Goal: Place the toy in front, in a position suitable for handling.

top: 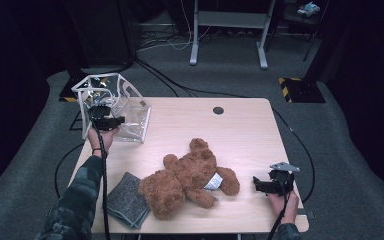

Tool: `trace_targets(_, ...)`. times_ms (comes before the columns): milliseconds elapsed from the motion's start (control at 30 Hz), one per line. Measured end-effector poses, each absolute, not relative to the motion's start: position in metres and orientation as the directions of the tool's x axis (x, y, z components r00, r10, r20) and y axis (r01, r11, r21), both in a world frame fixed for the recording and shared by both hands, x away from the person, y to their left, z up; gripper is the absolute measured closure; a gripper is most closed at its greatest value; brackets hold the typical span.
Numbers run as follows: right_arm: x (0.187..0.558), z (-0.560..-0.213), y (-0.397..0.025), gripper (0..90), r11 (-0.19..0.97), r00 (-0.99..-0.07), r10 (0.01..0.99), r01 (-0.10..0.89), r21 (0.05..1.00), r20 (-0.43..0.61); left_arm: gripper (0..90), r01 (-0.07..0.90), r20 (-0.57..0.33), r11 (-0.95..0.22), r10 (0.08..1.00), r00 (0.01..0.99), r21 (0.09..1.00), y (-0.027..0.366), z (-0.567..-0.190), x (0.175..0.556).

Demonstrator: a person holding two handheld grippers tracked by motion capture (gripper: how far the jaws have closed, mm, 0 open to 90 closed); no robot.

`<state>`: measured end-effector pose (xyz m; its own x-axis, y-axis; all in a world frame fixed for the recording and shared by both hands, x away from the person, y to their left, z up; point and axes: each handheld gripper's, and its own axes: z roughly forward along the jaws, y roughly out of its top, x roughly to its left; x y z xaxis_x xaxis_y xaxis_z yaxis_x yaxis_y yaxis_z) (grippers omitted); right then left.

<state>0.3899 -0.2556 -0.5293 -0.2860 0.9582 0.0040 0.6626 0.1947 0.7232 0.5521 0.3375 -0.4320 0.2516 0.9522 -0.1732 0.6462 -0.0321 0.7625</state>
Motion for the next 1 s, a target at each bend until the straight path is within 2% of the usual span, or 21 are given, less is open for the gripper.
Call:
trace_targets(167,0.39,-0.529,-0.256,3.8,0.195,-0.286,0.958,0.663,0.723,0.004,83.0,0.642,-0.198,-0.008,0.948,0.248,0.766,0.338,-0.433,0.56)
trace_targets(400,0.39,-0.529,-0.256,3.8,0.195,-0.286,0.958,0.663,0.723,0.004,83.0,0.635,-0.174,-0.032,0.95,0.26,0.772,0.334,-0.434,0.57)
trace_targets(533,0.39,-0.529,-0.256,3.8,0.195,-0.286,0.958,0.663,0.723,0.004,82.2,0.636,-0.191,-0.018,0.947,0.258,0.771,0.334,-0.436,0.571)
trace_targets(567,0.39,-0.529,-0.256,3.8,0.195,-0.286,0.958,0.663,0.723,0.004,81.7,0.631,-0.164,-0.047,0.948,0.272,0.774,0.335,-0.436,0.573)
trace_targets(667,0.39,-0.529,-0.256,3.8,0.195,-0.286,0.958,0.663,0.723,0.004,81.6,0.629,-0.16,-0.051,0.948,0.275,0.776,0.334,-0.438,0.575)
trace_targets(767,0.39,-0.529,-0.256,3.8,0.194,-0.286,0.958,0.663,0.723,0.004,79.2,0.636,-0.188,-0.022,0.947,0.261,0.771,0.333,-0.437,0.578)
trace_targets(800,0.39,-0.529,-0.256,3.8,0.194,-0.285,0.958,0.663,0.723,0.004,79.2,0.637,-0.165,-0.048,0.948,0.271,0.77,0.333,-0.435,0.579)
trace_targets(867,0.39,-0.529,-0.256,3.8,0.194,-0.286,0.958,0.663,0.723,0.005,73.2,0.632,-0.166,-0.046,0.948,0.272,0.773,0.332,-0.435,0.578)
trace_targets(900,0.39,-0.529,-0.256,3.9,0.194,-0.285,0.958,0.663,0.723,0.005,62.8,0.636,-0.165,-0.037,0.952,0.256,0.77,0.33,-0.434,0.576)
trace_targets(967,0.39,-0.529,-0.256,3.9,0.193,-0.285,0.959,0.663,0.723,0.006,57.3,0.633,-0.163,-0.037,0.953,0.255,0.773,0.329,-0.433,0.576)
trace_targets(1000,0.39,-0.529,-0.256,3.9,0.193,-0.285,0.959,0.663,0.723,0.006,57.3,0.636,-0.154,-0.043,0.956,0.25,0.77,0.327,-0.432,0.574)
